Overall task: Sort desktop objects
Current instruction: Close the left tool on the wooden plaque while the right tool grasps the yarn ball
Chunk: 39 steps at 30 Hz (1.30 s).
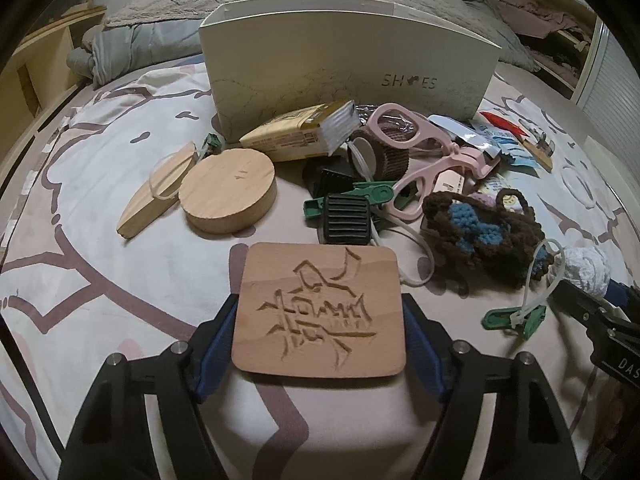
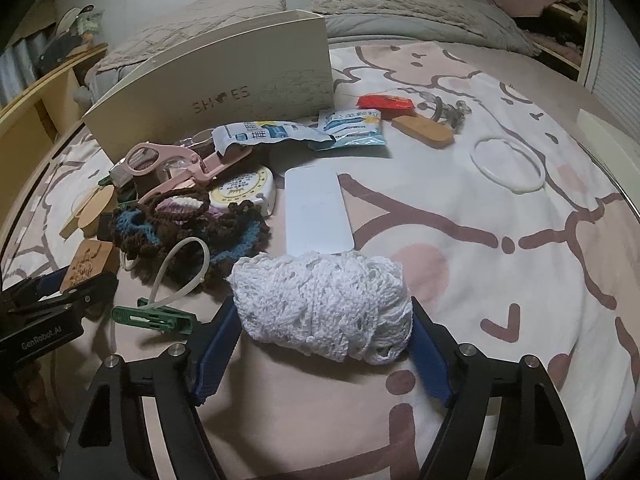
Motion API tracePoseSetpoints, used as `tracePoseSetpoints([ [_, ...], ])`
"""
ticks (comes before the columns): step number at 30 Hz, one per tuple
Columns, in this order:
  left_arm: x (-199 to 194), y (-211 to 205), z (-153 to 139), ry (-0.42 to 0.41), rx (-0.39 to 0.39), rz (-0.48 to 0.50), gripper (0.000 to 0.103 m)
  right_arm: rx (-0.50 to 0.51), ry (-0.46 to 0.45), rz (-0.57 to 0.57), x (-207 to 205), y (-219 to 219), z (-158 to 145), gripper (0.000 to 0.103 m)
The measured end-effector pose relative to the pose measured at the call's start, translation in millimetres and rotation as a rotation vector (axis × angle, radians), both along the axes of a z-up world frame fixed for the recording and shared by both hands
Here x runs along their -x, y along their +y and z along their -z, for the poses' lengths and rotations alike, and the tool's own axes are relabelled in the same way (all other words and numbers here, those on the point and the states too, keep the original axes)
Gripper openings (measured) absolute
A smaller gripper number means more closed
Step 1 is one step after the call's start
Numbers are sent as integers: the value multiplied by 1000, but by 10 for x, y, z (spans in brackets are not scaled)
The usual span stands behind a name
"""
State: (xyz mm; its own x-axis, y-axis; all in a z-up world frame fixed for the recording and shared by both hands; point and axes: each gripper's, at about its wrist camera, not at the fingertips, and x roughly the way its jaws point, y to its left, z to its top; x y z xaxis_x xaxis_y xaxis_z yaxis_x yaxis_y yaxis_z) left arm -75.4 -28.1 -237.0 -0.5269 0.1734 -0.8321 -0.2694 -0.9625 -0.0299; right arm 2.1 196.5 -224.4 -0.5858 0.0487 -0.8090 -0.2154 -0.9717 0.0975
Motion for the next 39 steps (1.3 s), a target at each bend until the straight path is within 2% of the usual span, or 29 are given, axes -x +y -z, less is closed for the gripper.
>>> tracePoseSetpoints([
  [14, -36, -9, -11, 5, -6, 2, 76, -11, 16, -13, -11, -15, 2, 78],
  [30, -87, -57, -43, 5, -14, -2, 76, -21, 19, -6, -82, 111, -56, 72],
  [33, -96, -54, -41, 4, -15, -2, 76, -5, -9, -9, -45, 130, -16, 75],
  [36, -95, -58, -34, 3, -14, -2, 76, 11, -24, 3, -8, 134, -4, 87],
  [39, -94, -56, -34, 4, -15, -2, 76, 24, -22, 9, 27, 130, -17, 89],
])
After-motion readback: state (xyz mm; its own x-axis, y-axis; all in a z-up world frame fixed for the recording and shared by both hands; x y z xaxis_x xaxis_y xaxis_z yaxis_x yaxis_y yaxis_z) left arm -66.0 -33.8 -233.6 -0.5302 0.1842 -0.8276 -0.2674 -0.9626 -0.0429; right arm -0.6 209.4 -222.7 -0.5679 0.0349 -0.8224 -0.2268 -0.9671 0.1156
